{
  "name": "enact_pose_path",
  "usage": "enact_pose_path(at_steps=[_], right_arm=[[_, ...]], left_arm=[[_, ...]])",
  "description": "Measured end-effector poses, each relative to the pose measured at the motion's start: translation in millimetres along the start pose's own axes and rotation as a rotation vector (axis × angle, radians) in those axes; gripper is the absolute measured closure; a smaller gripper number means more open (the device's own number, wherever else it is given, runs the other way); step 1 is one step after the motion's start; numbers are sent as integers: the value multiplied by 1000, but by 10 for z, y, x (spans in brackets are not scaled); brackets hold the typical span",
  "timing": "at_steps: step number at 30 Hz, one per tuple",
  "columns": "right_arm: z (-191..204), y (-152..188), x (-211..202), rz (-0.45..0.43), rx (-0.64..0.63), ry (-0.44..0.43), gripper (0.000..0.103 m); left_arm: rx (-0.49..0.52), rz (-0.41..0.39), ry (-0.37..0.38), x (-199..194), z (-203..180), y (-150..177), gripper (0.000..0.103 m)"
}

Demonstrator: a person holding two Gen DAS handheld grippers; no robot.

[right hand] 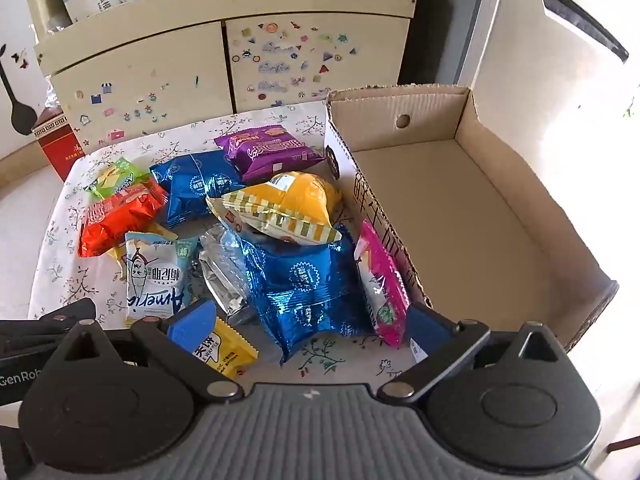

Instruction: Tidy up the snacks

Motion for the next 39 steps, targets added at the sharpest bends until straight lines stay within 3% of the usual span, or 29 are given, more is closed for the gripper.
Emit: enact_pose_path(at_steps=[11, 39], right_arm=[[14, 0, -89, -19, -62, 38, 0], [87, 31, -5, -36, -50, -30, 0]], left_arm=[[14, 4, -11, 18, -15, 23, 1], [27, 5, -28, 45, -20, 67, 2]])
Point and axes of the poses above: each gripper's, at about its wrist camera, not at the fingertips, and x roughly the way its jaws point, z to its left, y to its underside, the point moved 4 cm from there along x, roughly the way its jaws point, and after that the axes turned 6 degrees about x, right-handed, at the moved point
